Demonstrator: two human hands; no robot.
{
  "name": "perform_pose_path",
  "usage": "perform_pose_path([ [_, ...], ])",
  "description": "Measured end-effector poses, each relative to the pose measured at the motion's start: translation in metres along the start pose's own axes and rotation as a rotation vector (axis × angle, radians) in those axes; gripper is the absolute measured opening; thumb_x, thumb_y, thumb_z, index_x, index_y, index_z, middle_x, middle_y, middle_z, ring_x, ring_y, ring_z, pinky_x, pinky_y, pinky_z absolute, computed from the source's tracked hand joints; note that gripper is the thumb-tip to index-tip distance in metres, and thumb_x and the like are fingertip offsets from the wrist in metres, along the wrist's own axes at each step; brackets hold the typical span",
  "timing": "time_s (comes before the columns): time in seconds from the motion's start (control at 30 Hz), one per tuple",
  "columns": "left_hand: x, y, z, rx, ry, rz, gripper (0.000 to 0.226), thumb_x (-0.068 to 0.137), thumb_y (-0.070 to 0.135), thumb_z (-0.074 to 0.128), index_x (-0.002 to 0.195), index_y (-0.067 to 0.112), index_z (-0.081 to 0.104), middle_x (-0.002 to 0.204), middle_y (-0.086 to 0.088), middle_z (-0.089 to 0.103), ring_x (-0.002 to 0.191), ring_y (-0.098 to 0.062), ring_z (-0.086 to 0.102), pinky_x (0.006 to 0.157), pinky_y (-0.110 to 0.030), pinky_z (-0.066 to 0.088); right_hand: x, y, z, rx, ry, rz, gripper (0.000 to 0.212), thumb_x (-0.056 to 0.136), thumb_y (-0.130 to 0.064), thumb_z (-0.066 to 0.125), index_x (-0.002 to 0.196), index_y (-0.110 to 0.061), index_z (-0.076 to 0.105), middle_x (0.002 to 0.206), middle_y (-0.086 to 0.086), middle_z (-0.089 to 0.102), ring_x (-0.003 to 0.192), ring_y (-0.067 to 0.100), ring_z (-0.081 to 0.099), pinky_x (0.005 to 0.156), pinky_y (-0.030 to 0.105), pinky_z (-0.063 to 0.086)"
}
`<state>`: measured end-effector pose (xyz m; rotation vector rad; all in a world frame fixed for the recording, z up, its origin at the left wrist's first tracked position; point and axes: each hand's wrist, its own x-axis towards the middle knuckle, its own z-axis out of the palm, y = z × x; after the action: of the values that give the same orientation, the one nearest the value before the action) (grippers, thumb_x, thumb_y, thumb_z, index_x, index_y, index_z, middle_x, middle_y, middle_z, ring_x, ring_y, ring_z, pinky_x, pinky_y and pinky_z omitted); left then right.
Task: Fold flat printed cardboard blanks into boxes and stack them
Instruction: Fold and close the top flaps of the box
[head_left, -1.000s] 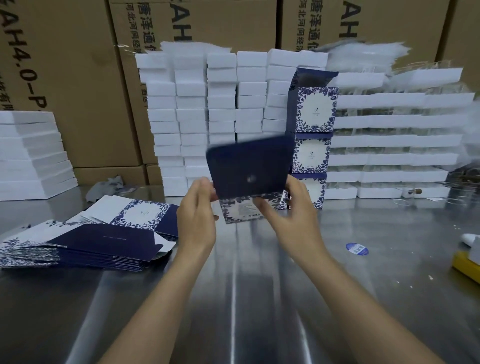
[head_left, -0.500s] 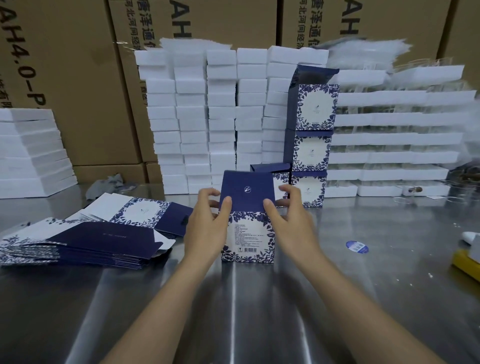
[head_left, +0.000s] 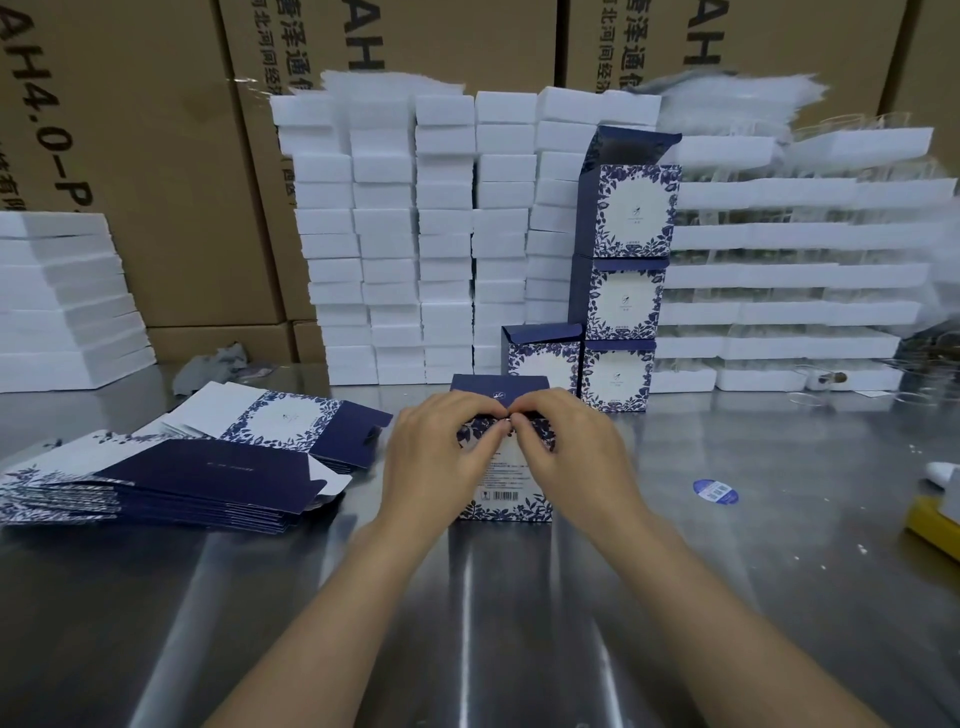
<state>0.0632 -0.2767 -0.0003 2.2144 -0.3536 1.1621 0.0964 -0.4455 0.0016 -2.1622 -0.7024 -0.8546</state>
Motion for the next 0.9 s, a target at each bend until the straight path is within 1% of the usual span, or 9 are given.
perform_pose_path([
  [0.1,-0.002,-0.005,0.007,-0.07,0.043,-0.045,0.007,0.092,0.029,0.081,0.098,0.031,0.079,0.096,0.02,0.074,0.096,-0.004,0.066,0.085,-0.043,0.054,-0.002,0.004,0.004,0.01,0.035,-0.019,0.013,0.103,-0.028,0.061,0.109,-0.026,0.073,0.105,-0.013,0.071,0.094,0.014,0.067,0.08,0.037,0.055],
  [0.23,-0.002,-0.004,0.016,-0.072,0.072,-0.062,0.004,0.092,0.027,0.08,0.096,0.029,0.079,0.095,0.018,0.073,0.095,-0.005,0.063,0.087,-0.041,0.052,-0.004,0.004,0.014,-0.043,0.099,-0.012,0.012,0.105,-0.025,0.061,0.106,-0.021,0.072,0.102,-0.007,0.071,0.091,0.023,0.067,0.074,0.037,0.051],
  [0.3,0.0,-0.005,0.013,-0.096,0.037,-0.064,0.005,0.093,0.027,0.08,0.097,0.03,0.08,0.095,0.02,0.073,0.097,-0.005,0.064,0.088,-0.036,0.052,-0.004,0.003,0.013,-0.039,0.096,-0.014,0.012,0.106,-0.026,0.061,0.108,-0.022,0.072,0.103,-0.008,0.07,0.091,0.021,0.067,0.073,0.037,0.052],
  [0.4,0.005,-0.013,0.001,-0.177,-0.037,-0.114,0.01,0.092,0.027,0.081,0.1,0.033,0.081,0.099,0.023,0.076,0.102,-0.003,0.069,0.093,-0.031,0.054,-0.003,0.009,0.003,0.021,0.069,-0.066,0.013,0.104,-0.028,0.064,0.113,-0.025,0.073,0.109,-0.014,0.072,0.095,0.012,0.069,0.078,0.037,0.057],
  [0.5,0.003,-0.023,-0.004,-0.21,-0.049,-0.148,0.013,0.092,0.028,0.082,0.104,0.034,0.081,0.104,0.025,0.076,0.106,0.0,0.07,0.095,-0.027,0.054,-0.003,0.012,-0.002,0.038,0.068,-0.088,0.013,0.102,-0.026,0.068,0.113,-0.025,0.076,0.109,-0.015,0.074,0.096,0.009,0.07,0.081,0.035,0.057],
  [0.6,0.002,-0.021,0.004,-0.232,0.016,-0.152,0.009,0.092,0.025,0.082,0.101,0.029,0.082,0.1,0.02,0.076,0.103,-0.006,0.07,0.093,-0.033,0.055,0.0,0.011,0.004,0.013,0.114,-0.075,0.011,0.101,-0.025,0.07,0.109,-0.024,0.077,0.106,-0.013,0.076,0.092,0.011,0.071,0.078,0.034,0.056],
  [0.67,0.002,-0.018,0.009,-0.239,0.04,-0.153,0.007,0.092,0.022,0.081,0.099,0.026,0.082,0.1,0.02,0.076,0.103,-0.006,0.069,0.095,-0.036,0.054,0.002,0.011,0.007,0.027,0.119,-0.057,0.011,0.101,-0.025,0.069,0.109,-0.023,0.077,0.106,-0.012,0.076,0.092,0.012,0.07,0.078,0.034,0.056],
  [0.8,0.003,-0.028,0.006,-0.312,0.015,-0.215,0.013,0.093,0.02,0.082,0.103,0.027,0.083,0.109,0.018,0.078,0.118,0.0,0.067,0.102,-0.039,0.055,0.002,0.024,0.006,0.139,0.092,-0.06,0.012,0.099,-0.022,0.073,0.111,-0.022,0.075,0.109,-0.01,0.071,0.099,0.004,0.066,0.085,0.025,0.057],
  [0.9,0.0,-0.039,0.003,-0.39,0.031,-0.291,0.016,0.094,0.021,0.081,0.108,0.028,0.081,0.12,0.015,0.076,0.122,-0.003,0.066,0.092,-0.043,0.062,0.001,0.035,0.004,0.254,0.071,-0.028,0.015,0.1,-0.015,0.071,0.114,-0.021,0.073,0.112,-0.008,0.068,0.103,0.007,0.067,0.084,0.026,0.062],
])
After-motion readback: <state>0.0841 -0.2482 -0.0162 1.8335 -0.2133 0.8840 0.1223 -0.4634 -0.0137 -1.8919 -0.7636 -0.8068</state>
